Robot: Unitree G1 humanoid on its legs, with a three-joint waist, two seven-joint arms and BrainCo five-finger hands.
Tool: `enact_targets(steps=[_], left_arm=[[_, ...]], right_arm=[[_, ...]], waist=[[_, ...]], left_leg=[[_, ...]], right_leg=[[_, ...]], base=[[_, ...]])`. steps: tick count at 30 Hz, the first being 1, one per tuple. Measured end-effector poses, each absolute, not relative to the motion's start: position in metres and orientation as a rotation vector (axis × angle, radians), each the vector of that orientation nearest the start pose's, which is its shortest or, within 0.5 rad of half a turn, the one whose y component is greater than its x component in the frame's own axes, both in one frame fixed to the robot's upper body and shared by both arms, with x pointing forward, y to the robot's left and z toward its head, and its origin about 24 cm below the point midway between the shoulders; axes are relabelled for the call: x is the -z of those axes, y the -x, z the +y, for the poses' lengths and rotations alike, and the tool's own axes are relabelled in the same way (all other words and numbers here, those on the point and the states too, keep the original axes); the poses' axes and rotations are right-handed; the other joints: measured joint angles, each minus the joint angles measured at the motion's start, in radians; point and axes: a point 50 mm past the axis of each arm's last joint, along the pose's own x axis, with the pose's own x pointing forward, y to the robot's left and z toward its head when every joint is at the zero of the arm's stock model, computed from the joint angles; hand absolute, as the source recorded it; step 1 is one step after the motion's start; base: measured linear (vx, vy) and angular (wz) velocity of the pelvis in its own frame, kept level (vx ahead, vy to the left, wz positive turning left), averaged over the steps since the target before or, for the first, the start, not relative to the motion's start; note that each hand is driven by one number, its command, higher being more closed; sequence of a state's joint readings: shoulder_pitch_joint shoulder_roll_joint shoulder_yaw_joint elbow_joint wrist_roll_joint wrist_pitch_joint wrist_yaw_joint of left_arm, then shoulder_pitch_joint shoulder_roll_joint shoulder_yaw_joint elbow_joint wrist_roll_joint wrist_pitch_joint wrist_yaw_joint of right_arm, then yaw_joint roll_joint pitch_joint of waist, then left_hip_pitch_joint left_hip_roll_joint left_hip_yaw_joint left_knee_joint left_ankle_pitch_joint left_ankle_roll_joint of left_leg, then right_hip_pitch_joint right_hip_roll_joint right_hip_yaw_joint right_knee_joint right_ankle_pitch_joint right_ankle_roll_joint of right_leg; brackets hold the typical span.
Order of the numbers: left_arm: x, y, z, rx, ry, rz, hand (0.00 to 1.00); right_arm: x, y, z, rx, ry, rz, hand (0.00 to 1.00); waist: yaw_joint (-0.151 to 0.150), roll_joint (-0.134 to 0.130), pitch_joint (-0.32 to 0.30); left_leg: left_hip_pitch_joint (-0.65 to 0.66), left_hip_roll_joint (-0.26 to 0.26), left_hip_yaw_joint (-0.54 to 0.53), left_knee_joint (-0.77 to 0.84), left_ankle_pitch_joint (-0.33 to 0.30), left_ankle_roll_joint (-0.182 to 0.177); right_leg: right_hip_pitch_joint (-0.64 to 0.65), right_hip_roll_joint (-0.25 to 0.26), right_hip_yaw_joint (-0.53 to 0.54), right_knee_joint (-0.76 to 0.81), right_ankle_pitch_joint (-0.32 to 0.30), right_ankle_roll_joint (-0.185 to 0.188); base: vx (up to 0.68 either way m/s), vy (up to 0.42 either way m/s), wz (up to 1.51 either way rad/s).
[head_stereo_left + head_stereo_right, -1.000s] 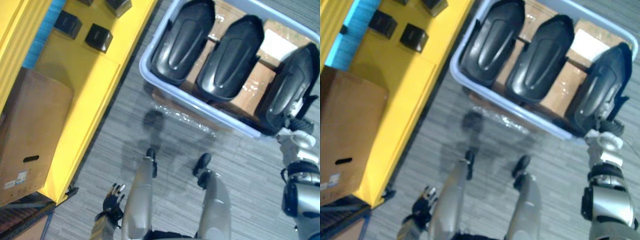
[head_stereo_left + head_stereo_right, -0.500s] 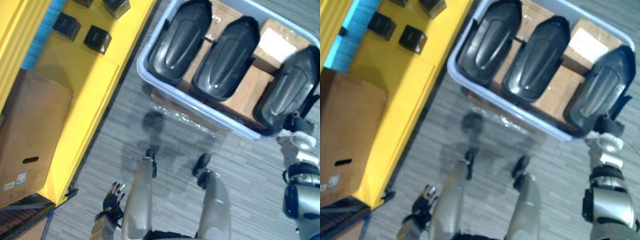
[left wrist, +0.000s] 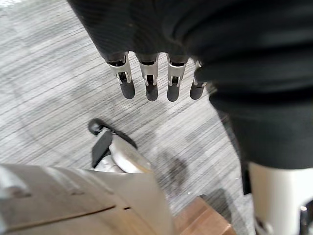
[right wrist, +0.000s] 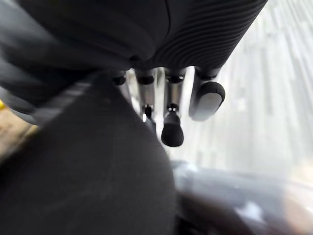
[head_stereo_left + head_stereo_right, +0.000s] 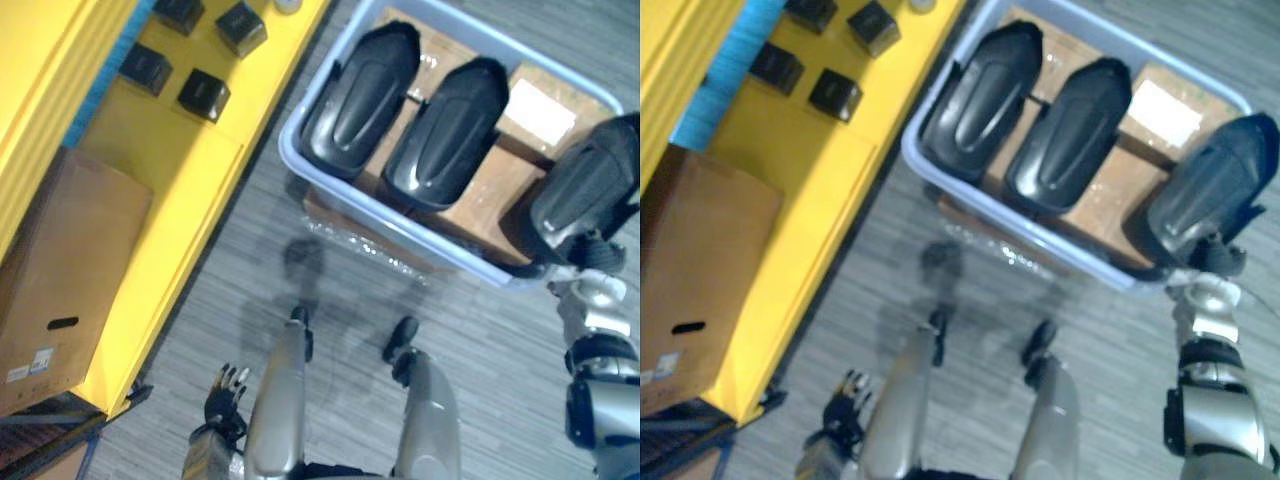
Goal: Walk over and take plastic housings, then place them on the shelf
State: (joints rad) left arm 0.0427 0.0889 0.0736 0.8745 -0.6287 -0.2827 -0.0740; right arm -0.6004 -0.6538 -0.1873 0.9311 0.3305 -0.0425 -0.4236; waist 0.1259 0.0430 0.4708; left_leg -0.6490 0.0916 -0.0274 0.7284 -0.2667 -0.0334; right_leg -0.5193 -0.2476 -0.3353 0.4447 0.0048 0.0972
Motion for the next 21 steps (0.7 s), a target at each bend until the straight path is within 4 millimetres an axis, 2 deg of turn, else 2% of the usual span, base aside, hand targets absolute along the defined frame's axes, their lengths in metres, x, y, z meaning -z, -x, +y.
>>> enact_targets(steps=[3, 6, 8, 9, 12, 13, 14, 15, 16, 19, 21], left_arm=[[0.114, -0.161, 0.212, -0.424, 0.467, 0.522, 0.0], [0.1, -0.167, 0.223, -0.446, 0.437, 0.43, 0.0], [0.078, -0.181, 0.231, -0.446, 0.426, 0.315, 0.0], [0.071, -0.185, 0.232, -0.446, 0.426, 0.281, 0.0], [0.016, -0.21, 0.238, -0.426, 0.408, 0.049, 0.0], [0.011, -0.212, 0.237, -0.421, 0.406, 0.031, 0.0], [-0.005, -0.218, 0.235, -0.391, 0.381, -0.02, 0.0], [-0.023, -0.225, 0.226, -0.339, 0.331, -0.052, 0.0], [-0.032, -0.231, 0.216, -0.28, 0.275, -0.052, 0.0], [-0.043, -0.245, 0.199, -0.171, 0.125, -0.019, 0.0], [-0.046, -0.252, 0.196, -0.103, 0.055, 0.016, 0.0]], right_arm=[[-0.102, -0.308, -0.37, 0.896, 0.161, 0.056, 1.0], [-0.092, -0.306, -0.358, 0.885, 0.157, 0.051, 1.0], [-0.084, -0.302, -0.346, 0.872, 0.124, 0.026, 1.0], [-0.083, -0.301, -0.342, 0.867, 0.127, 0.016, 1.0], [-0.075, -0.29, -0.323, 0.834, 0.137, -0.027, 1.0], [-0.074, -0.289, -0.321, 0.83, 0.136, -0.031, 1.0], [-0.072, -0.286, -0.314, 0.822, 0.15, -0.043, 1.0], [-0.068, -0.28, -0.305, 0.812, 0.203, -0.053, 1.0], [-0.069, -0.276, -0.301, 0.797, 0.274, -0.07, 1.0], [-0.085, -0.275, -0.292, 0.743, 0.388, -0.15, 1.0], [-0.097, -0.279, -0.281, 0.671, 0.444, -0.208, 1.0]], waist=[[-0.002, -0.02, -0.007], [-0.004, -0.059, -0.008], [-0.004, -0.092, -0.007], [-0.005, -0.098, -0.008], [-0.007, -0.132, -0.039], [-0.007, -0.135, -0.045], [-0.009, -0.146, -0.068], [-0.025, -0.15, -0.108], [-0.034, -0.149, -0.147], [-0.04, -0.131, -0.204], [-0.06, -0.12, -0.241]], left_leg=[[0.048, 0.0, 0.012, -0.041, 0.003, 0.006], [0.133, -0.001, 0.032, -0.107, 0.019, -0.001], [0.208, -0.009, 0.039, -0.177, 0.037, -0.006], [0.225, -0.01, 0.04, -0.193, 0.041, -0.008], [0.325, -0.016, 0.045, -0.287, 0.059, -0.018], [0.331, -0.016, 0.046, -0.294, 0.06, -0.019], [0.354, -0.017, 0.048, -0.32, 0.062, -0.023], [0.389, -0.02, 0.043, -0.35, 0.065, -0.027], [0.42, -0.024, 0.043, -0.378, 0.067, -0.03], [0.497, -0.026, 0.069, -0.431, 0.068, -0.032], [0.541, -0.03, 0.078, -0.466, 0.068, -0.032]], right_leg=[[0.05, 0.011, 0.005, -0.061, 0.028, 0.004], [0.134, 0.021, 0.005, -0.142, 0.055, 0.006], [0.206, 0.024, 0.0, -0.212, 0.078, 0.005], [0.224, 0.026, -0.004, -0.23, 0.082, 0.005], [0.33, 0.038, -0.025, -0.329, 0.104, 0.013], [0.335, 0.039, -0.026, -0.336, 0.104, 0.014], [0.355, 0.043, -0.03, -0.36, 0.111, 0.016], [0.396, 0.046, -0.05, -0.392, 0.113, 0.017], [0.422, 0.045, -0.057, -0.412, 0.113, 0.017], [0.474, 0.044, -0.051, -0.44, 0.113, 0.018], [0.505, 0.044, -0.049, -0.46, 0.114, 0.019]], base=[[0.04, 0.009, -0.09], [0.08, -0.005, -0.05], [0.13, -0.038, 0.03], [0.14, -0.036, 0.11], [0.17, -0.039, 0.09], [0.16, -0.046, -0.01], [0.23, -0.053, 0.09], [0.32, -0.059, 0.14], [0.29, -0.044, 0.13], [0.2, -0.015, -0.13], [0.13, -0.002, -0.16]])
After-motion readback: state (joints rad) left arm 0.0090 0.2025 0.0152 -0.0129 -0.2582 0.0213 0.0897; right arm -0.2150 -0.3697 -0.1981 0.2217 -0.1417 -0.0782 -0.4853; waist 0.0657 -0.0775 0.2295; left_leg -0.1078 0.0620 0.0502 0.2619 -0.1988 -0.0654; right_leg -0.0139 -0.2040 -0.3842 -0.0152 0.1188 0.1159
